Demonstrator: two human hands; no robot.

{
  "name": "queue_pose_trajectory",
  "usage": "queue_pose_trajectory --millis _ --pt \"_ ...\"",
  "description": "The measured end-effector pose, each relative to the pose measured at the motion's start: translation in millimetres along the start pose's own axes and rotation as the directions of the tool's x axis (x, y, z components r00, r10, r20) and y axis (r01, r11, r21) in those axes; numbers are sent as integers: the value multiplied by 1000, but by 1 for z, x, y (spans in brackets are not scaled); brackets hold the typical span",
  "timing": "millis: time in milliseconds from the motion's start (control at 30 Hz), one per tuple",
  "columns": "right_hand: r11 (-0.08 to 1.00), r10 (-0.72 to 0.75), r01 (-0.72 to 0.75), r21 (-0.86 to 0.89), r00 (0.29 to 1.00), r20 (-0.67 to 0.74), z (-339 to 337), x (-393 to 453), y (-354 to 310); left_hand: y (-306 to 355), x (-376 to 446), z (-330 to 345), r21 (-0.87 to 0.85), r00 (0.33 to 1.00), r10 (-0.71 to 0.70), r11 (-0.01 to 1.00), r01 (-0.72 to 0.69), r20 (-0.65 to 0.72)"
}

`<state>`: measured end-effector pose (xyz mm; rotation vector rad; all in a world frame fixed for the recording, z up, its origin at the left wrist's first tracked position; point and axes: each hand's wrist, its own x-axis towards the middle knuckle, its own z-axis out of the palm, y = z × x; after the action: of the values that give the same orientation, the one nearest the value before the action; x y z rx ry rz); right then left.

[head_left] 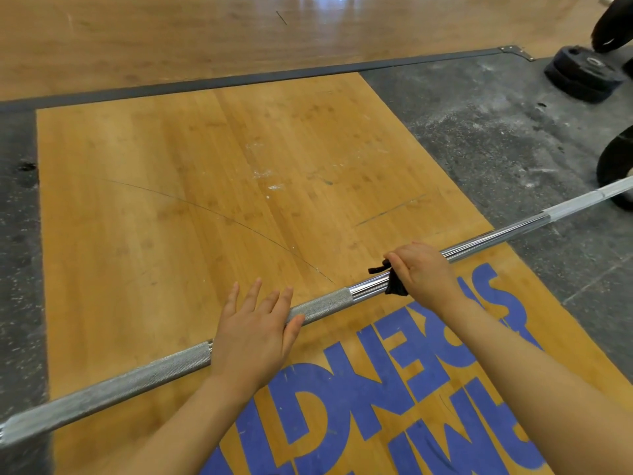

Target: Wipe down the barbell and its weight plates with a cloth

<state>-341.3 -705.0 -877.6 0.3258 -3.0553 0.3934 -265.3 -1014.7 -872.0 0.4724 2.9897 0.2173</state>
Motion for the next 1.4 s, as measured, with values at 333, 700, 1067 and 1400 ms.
queue_pose_trajectory --millis 333,700,1067,1400 --pt "996 79 -81 29 996 49 -5 -3 -12 -1 1 -1 30 994 -48 999 46 101" --pt "989 146 -146 22 989 19 -4 -12 -20 -1 36 -7 -74 990 -26 997 36 138" --pt "971 218 -220 88 975 34 -10 -26 -32 -1 33 3 -153 951 202 974 -169 232" --pt "946 248 -247 208 969 26 -18 -48 -40 18 5 10 -62 971 184 982 -176 154"
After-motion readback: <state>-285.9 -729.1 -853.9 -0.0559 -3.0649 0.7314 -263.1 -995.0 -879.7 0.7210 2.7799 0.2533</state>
